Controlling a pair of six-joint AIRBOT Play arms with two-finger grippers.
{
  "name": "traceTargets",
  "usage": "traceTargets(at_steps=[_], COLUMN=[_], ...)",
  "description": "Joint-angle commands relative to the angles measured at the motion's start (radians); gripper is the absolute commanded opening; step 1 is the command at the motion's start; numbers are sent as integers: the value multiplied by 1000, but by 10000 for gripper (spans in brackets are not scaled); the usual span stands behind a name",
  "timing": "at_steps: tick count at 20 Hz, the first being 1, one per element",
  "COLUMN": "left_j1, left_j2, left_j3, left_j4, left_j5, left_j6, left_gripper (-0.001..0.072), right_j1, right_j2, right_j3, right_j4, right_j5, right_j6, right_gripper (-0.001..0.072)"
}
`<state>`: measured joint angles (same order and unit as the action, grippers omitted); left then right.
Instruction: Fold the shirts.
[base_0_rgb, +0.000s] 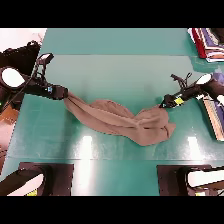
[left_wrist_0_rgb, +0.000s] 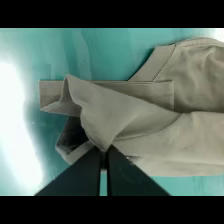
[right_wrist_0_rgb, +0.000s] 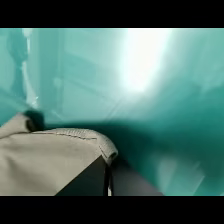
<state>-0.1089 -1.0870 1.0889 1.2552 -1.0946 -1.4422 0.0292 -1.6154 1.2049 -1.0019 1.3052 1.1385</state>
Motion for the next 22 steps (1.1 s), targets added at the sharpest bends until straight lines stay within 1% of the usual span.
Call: traceTargets(at_steps=[1,2,5,9,13,16,19,22], left_j1=[2,2,2,2,2,2,2,2], left_j2=[45,71,146,198,205,205,205,204], left_j3=[69,134,366,713,988,1096,1132,1099], left_j4=[78,119,191,192,161,93,21,32], left_j5=[5,1,-14,-20,-16,48,123,106], left_j6=[-39,-59,-61,-61,-62,-61,-58,-44], left_gripper=[27,27,28,28,28,27,27,26], right_j1=[6,-1,-33,-95,-180,-279,-382,-432], right_j2=[68,114,261,464,637,724,769,752], right_j3=[81,129,303,520,678,768,818,833], right_j4=[3,4,7,7,6,5,6,4], right_j5=[19,23,11,-45,-97,-101,-85,-42], right_j6=[0,0,6,32,33,73,98,128], right_gripper=[16,16,16,16,16,16,16,16])
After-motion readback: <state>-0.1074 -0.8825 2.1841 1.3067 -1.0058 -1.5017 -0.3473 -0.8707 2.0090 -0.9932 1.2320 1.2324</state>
